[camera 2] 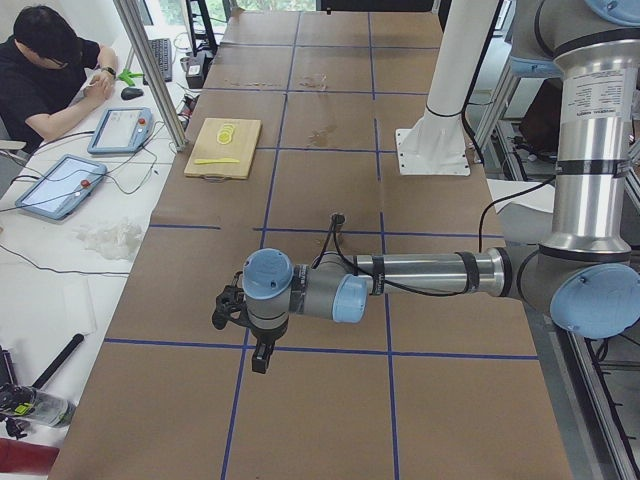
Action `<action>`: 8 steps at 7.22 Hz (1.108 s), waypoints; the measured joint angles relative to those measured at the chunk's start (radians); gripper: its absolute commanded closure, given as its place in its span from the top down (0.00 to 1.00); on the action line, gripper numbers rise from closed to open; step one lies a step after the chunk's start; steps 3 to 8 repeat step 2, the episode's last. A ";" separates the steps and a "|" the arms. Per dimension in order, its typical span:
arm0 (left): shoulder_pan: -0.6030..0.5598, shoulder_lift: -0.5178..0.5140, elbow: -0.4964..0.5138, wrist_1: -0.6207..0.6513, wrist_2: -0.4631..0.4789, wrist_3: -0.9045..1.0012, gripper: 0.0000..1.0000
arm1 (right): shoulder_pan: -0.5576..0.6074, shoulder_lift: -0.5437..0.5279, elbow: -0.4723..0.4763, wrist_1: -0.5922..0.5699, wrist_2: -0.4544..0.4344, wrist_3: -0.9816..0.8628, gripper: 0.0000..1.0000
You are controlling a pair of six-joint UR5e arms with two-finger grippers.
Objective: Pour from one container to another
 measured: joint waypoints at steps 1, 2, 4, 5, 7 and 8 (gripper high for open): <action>0.000 0.000 0.000 0.001 0.000 0.000 1.00 | -0.002 0.000 0.003 0.000 -0.001 0.000 1.00; 0.000 0.001 0.000 0.001 0.000 0.000 1.00 | -0.004 0.000 0.004 0.000 -0.001 0.000 1.00; 0.000 0.001 0.000 0.001 0.000 0.000 1.00 | -0.004 0.000 0.004 0.000 -0.001 0.000 1.00; 0.000 0.001 0.000 0.001 0.000 0.000 1.00 | -0.004 0.000 0.004 0.000 -0.001 0.000 1.00; 0.000 0.001 0.000 0.001 0.000 0.000 1.00 | -0.004 0.000 0.004 0.000 -0.001 0.000 1.00; 0.000 0.001 0.000 0.001 0.000 0.000 1.00 | -0.004 0.000 0.004 0.000 -0.001 0.000 1.00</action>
